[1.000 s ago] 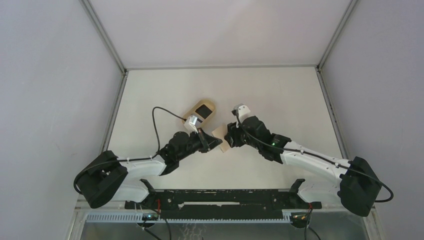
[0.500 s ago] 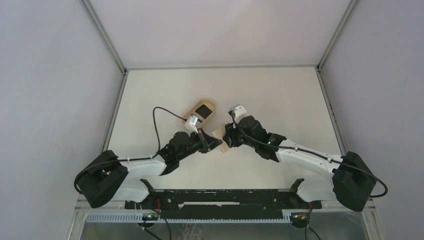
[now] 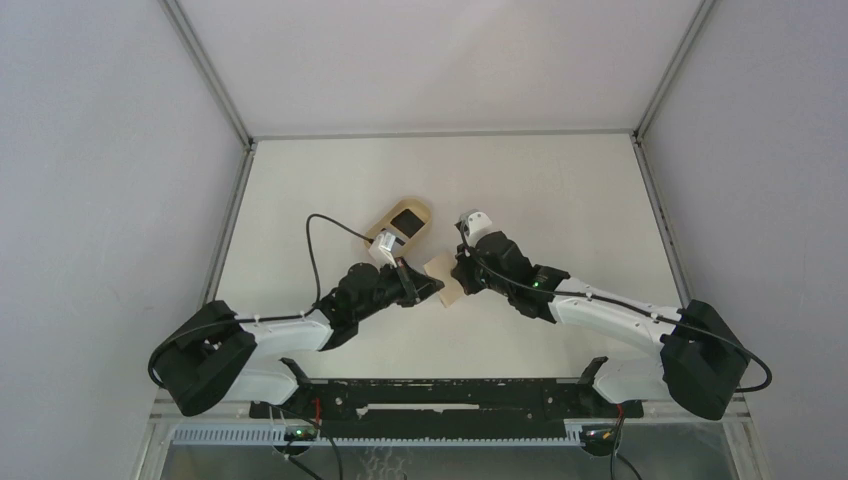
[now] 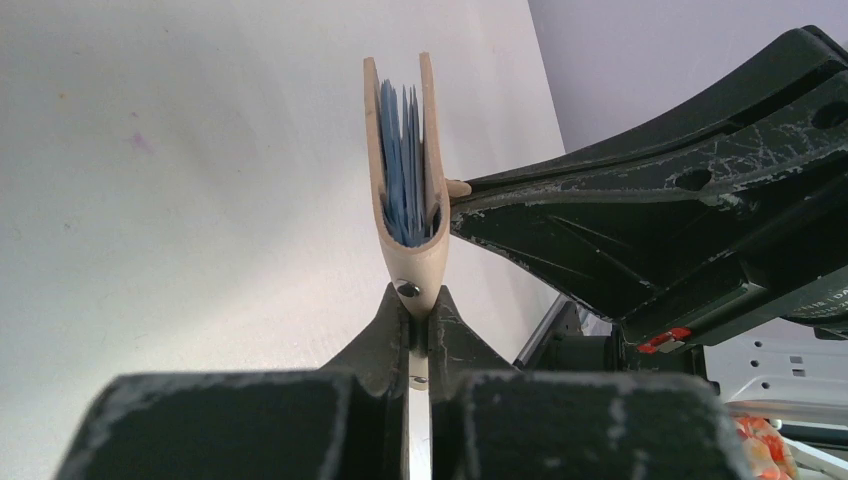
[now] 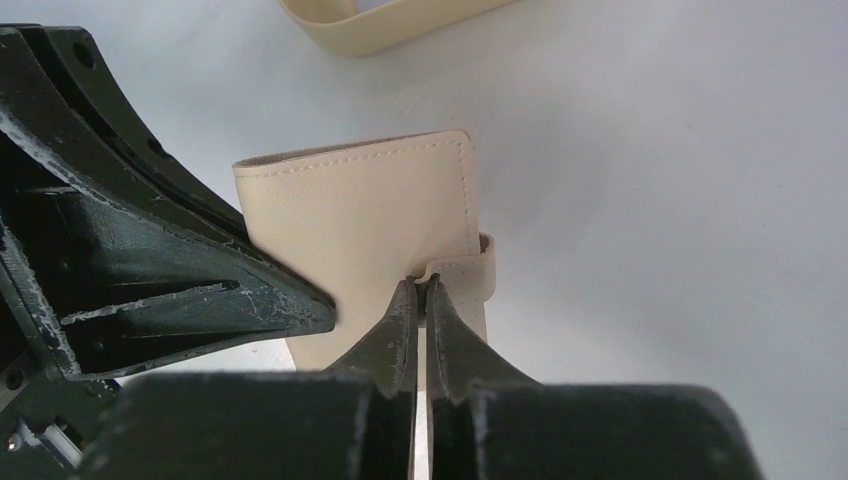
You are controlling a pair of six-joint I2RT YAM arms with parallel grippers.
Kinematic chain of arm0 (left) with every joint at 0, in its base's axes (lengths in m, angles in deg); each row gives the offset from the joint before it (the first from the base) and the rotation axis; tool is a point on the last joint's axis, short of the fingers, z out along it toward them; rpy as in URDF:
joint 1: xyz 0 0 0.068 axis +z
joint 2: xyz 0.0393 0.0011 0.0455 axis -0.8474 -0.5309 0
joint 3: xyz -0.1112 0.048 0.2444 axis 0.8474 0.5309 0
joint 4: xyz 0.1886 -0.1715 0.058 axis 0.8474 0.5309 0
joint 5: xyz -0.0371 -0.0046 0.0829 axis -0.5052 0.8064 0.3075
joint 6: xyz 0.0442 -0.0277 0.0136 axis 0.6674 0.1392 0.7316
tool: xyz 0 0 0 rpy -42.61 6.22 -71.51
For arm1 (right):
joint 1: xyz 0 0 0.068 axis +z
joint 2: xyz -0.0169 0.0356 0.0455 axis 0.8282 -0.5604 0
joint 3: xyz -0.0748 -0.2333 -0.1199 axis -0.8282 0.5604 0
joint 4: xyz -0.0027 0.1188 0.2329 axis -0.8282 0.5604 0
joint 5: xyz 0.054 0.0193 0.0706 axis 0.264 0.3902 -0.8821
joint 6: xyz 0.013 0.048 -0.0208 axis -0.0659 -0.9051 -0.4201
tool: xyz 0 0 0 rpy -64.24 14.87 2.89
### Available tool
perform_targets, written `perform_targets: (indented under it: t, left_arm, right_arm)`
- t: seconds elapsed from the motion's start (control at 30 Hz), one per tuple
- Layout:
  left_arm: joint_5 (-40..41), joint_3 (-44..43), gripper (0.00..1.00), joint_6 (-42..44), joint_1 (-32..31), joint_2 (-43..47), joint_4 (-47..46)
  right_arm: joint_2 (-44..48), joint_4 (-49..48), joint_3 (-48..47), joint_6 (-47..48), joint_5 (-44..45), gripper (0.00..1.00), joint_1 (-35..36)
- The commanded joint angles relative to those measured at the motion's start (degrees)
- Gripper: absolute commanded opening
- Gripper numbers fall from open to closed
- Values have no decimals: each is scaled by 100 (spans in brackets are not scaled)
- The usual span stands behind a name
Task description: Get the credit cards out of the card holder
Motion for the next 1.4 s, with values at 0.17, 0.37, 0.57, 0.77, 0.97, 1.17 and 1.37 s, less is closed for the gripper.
perform_targets:
  t: [0.17,0.37,0.57,0.77,0.97,1.17,1.37]
  left_arm:
    - [-79,-175,0,71,-29,290,-504]
    - [-16,-179,0,173,-33,432,-330]
    - [-22,-198,0,227,-30,485,-231]
    - [-182,-298,0,324,-35,419,-196]
    - [-379,-361,0,505,-32,503,-155]
    - [-529,-331,0,537,-21,593,-327]
    - [-839,-280,0,411,-15,454,-843]
  right_arm:
    - [215,-14,-106,68,131,0,-312]
    - [536,166,114,68,158,0,-796]
    - [722,347,249,-56,240,0,-1201]
    - [700,306,260,-106,-185,15,-1208]
    - [928,-212,558,-336,-1159,54,-1310]
    - [934,-703,766,-571,-1909,54,-1571]
    - [905,-983,870,-708,-2212,45,-1715]
